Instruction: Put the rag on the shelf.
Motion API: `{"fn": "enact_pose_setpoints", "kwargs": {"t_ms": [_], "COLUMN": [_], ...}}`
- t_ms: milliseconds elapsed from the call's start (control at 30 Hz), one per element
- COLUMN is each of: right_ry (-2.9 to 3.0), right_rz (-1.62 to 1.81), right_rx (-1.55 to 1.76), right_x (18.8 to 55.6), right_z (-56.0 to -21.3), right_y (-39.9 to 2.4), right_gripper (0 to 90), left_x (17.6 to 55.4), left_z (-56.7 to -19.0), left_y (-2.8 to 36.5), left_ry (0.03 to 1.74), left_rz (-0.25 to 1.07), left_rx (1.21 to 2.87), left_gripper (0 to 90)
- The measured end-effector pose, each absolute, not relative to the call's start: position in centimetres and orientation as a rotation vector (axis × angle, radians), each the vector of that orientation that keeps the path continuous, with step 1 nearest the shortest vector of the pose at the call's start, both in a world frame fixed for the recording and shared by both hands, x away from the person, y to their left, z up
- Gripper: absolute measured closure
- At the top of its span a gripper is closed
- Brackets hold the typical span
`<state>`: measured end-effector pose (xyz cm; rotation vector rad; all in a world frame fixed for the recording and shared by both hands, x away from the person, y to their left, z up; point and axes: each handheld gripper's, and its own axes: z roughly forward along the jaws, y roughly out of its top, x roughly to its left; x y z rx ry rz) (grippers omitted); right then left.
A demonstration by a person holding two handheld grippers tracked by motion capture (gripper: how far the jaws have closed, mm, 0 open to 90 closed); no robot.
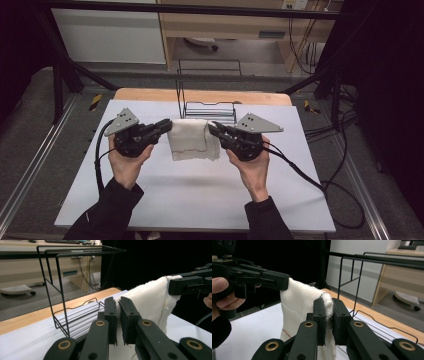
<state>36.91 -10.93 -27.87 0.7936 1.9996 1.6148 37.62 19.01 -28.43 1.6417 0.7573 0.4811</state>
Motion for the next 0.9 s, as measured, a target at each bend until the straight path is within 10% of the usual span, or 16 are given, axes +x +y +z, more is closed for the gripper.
{"fn": "enact_pose_setpoints", "kwargs": {"t_ms": [900], "right_ry": [1.855], "right_rz": [1.652], "right_rx": [0.768], "right_x": [38.5], "right_z": [-25.0], "right_y": [-11.7], "right_gripper": [82.9], "left_x": [39.8], "left_z": [-24.9], "left_y": [17.7], "left_ry": [0.734], "left_rz": [0.538], "left_rx": [1.535], "left_gripper": [84.2]}}
